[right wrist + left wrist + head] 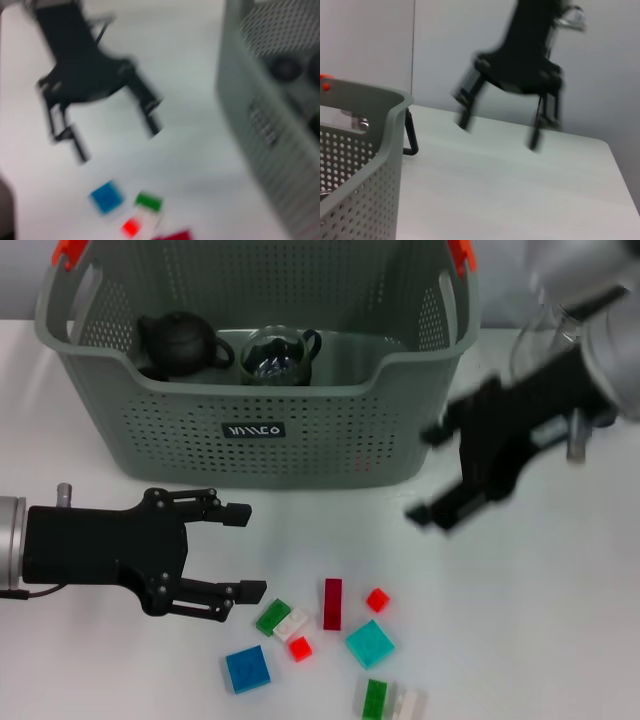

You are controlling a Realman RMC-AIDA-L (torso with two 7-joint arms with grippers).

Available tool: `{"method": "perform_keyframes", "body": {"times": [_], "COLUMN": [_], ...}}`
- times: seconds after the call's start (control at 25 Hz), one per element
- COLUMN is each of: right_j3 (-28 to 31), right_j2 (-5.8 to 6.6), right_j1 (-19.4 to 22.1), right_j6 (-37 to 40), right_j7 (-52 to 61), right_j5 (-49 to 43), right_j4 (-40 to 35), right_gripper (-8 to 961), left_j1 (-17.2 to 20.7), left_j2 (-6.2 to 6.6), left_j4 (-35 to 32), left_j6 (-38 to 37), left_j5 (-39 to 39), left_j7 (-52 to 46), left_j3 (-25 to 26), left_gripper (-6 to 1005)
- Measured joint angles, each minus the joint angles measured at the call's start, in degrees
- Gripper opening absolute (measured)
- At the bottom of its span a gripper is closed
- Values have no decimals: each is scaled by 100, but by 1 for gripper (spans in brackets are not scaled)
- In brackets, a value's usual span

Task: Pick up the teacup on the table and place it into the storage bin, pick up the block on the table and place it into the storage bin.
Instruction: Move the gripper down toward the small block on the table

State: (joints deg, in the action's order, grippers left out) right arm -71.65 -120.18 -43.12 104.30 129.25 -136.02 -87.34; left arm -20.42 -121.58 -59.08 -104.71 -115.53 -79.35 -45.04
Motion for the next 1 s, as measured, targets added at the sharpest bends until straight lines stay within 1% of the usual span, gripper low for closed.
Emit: {"method": "perform_keyframes", "body": {"times": [0.2, 0.4, 0.52, 0.64, 0.84, 1.0], "right_j3": [-695, -1378, -1742, -2125, -2508, -2744], "right_j2": [-4, -16, -29, -43, -53, -52], "right_j1": [207, 247, 232, 225, 200, 189], "right_j6": [203, 180, 65, -209, -529, -609], "right_j7": [381, 777, 988, 1145, 1259, 1302], "right_j5": [-98, -129, -108, -90, -13, 39], "right_j4": [20, 182, 332, 545, 922, 1036], "right_gripper": [945, 944, 944, 945, 945, 944], "left_j1": [-4, 1, 2, 3, 3, 1], "left_j2": [10, 20, 20, 18, 17, 21], "left_j4": [39, 46, 47, 53, 62, 64], "left_j6": [119, 147, 154, 173, 189, 189], "left_j5": [-28, -32, -61, -107, -121, -142], "left_j7": [78, 147, 174, 209, 229, 232], "left_j3": [4, 5, 4, 4, 26, 78], "left_gripper": [861, 861, 861, 861, 861, 861]}}
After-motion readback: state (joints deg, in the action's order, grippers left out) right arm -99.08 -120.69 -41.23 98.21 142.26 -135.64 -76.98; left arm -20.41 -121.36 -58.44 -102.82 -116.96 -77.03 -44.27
